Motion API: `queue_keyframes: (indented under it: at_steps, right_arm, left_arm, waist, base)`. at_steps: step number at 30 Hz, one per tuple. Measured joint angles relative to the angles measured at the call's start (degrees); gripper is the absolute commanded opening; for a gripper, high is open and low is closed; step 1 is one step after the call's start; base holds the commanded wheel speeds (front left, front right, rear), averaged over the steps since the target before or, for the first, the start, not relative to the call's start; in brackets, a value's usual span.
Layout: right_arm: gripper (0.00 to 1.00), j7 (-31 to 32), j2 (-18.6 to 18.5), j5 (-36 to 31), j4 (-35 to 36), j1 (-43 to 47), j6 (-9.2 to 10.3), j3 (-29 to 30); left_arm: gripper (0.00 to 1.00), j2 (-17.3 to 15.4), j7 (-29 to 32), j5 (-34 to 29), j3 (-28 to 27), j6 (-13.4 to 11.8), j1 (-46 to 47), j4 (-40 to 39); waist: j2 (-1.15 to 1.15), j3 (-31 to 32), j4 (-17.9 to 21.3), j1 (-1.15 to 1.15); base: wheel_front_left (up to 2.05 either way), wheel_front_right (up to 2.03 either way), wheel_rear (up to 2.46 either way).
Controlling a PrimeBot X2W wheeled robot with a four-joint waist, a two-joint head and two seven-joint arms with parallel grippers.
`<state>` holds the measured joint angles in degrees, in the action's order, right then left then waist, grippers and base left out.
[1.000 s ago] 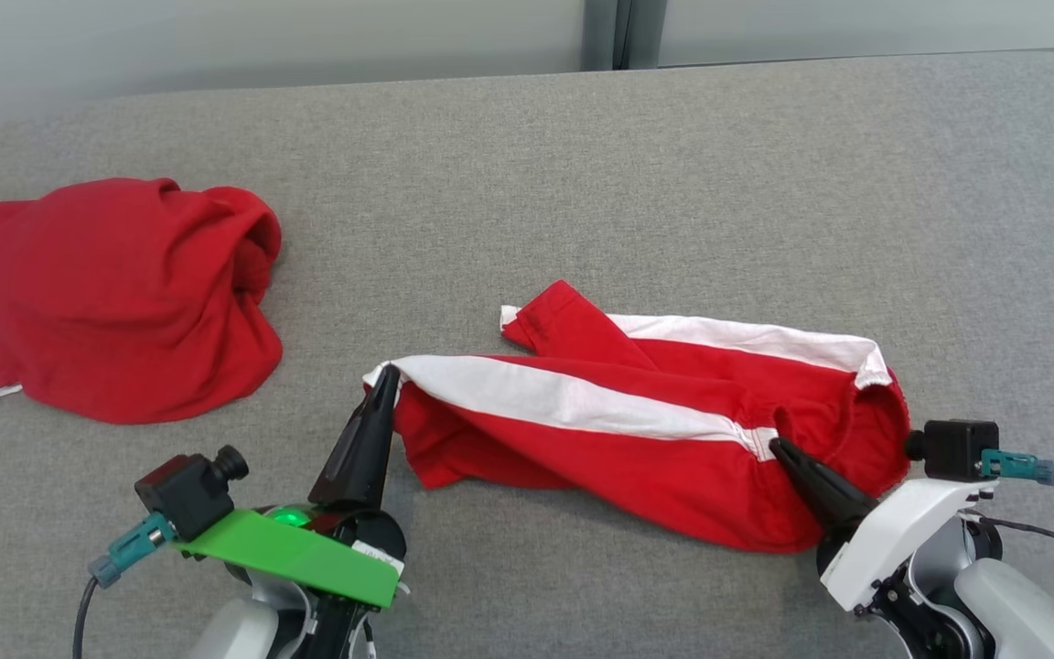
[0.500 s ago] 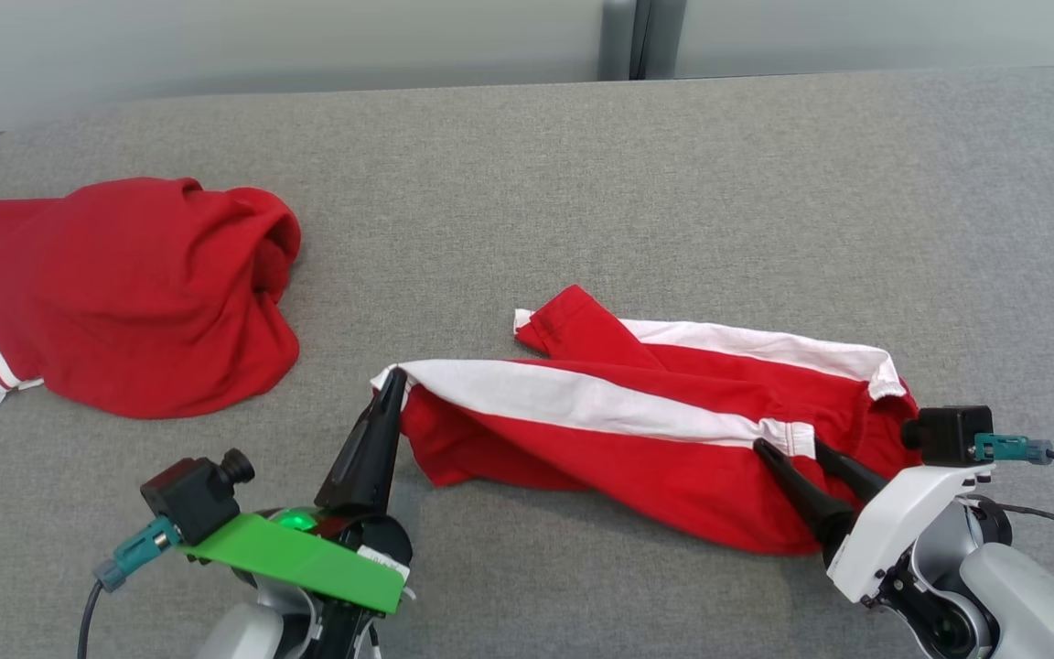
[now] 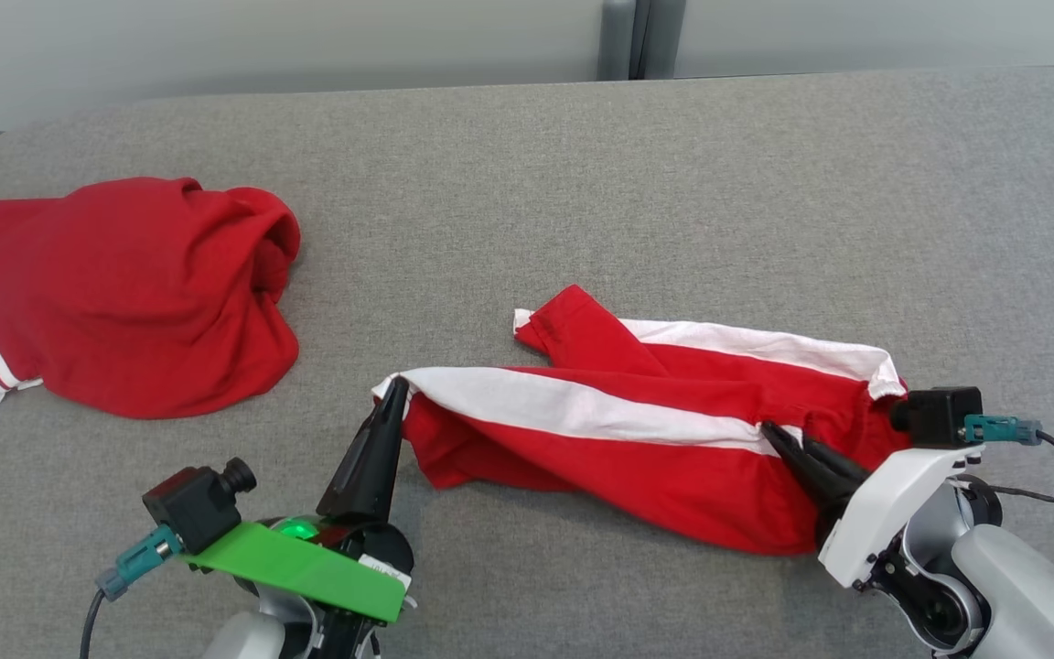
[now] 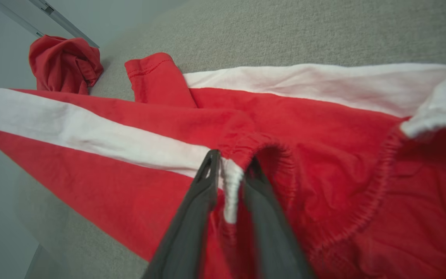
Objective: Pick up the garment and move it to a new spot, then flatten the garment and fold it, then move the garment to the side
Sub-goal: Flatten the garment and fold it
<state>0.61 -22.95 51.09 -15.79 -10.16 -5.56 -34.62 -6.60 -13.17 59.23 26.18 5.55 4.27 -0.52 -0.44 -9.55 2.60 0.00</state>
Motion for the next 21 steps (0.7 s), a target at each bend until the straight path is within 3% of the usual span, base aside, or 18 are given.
queue_keyframes:
  at_steps: [11,21]
  right_arm:
    - [0.00,1.77,-0.51,-0.83,-1.15,-0.20,-0.47,-1.45]
    - [0.00,-6.31,1.54,2.02,6.31,-7.03,-0.97,6.11]
  left_arm:
    - [0.00,-0.01,-0.02,0.00,-0.26,0.00,-0.03,-0.01]
    - [0.00,-0.07,-0.57,0.02,-4.36,0.01,0.25,-3.30]
  waist:
    - [0.00,0.14,0.15,0.00]
    - [0.00,1.05,1.41,0.00]
  base:
    - [0.00,0.00,0.00]
    - [0.00,0.00,0.00]
